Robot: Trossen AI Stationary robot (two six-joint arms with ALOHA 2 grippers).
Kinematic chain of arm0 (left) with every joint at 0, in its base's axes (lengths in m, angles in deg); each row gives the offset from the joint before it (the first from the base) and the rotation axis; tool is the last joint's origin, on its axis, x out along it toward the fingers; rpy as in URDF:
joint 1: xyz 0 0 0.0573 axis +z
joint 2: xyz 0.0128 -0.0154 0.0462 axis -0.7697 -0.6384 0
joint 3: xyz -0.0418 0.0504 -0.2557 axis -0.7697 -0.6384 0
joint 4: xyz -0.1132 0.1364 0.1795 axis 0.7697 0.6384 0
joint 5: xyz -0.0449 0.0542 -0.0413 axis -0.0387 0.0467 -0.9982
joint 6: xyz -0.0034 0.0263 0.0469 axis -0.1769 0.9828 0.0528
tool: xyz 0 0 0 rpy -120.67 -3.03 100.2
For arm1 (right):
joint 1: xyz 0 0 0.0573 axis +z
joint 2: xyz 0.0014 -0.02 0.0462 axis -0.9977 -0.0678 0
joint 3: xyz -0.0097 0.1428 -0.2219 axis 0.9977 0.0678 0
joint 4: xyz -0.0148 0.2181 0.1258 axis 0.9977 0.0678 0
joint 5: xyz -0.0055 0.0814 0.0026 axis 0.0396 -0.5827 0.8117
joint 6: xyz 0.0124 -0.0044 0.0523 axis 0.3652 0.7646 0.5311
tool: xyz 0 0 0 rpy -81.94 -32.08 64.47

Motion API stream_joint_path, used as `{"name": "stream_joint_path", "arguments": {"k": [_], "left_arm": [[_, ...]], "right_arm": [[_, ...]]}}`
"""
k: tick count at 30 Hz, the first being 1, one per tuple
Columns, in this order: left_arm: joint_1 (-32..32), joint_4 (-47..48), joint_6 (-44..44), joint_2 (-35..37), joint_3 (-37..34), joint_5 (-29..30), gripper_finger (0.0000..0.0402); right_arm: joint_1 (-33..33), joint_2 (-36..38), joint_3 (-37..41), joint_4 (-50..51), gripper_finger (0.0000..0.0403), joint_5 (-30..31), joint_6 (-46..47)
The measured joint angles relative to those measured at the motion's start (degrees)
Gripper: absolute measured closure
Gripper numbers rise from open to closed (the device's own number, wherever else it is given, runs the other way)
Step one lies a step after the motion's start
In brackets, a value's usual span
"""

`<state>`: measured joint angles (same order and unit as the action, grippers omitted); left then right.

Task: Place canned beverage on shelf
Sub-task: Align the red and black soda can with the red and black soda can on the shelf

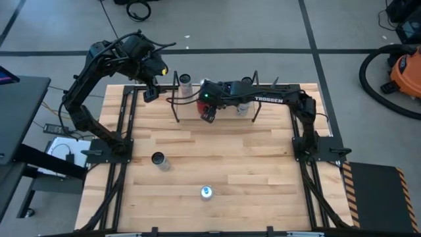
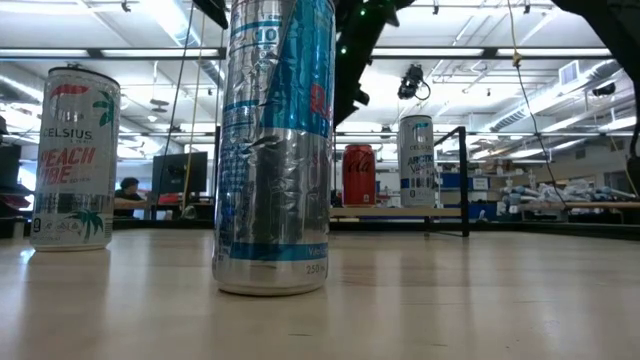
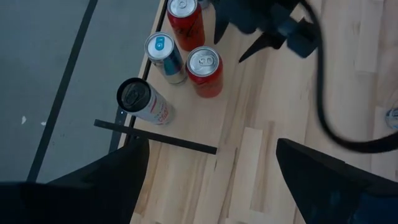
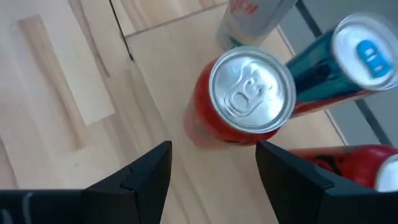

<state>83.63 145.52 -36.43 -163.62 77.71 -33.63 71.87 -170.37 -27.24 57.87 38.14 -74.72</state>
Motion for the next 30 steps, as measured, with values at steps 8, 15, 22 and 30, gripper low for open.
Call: {"name": "stream_joint_path", "arguments": {"k": [8, 15, 22, 30], "left_arm": [[0.00, 0.00, 0.00, 0.00, 0.00, 0.00, 0.0047], [0.01, 0.00, 0.00, 0.00, 0.00, 0.02, 0.0047], [0.00, -0.02, 0.13, 0.00, 0.00, 0.00, 0.0047], [0.00, -0.05, 0.16, 0.00, -0.01, 0.00, 0.0047]], "right_arm": [[0.24, 3.56, -0.11, -2.96, 0.0156, -0.85, -1.55], [0.12, 5.47, -0.11, -6.31, 0.0127, -5.43, -3.35], [-0.23, 5.65, -0.11, -9.37, 0.0075, -5.96, -3.56], [-1.02, 2.88, -0.17, -12.31, 0.0061, -0.38, -3.64]]}}
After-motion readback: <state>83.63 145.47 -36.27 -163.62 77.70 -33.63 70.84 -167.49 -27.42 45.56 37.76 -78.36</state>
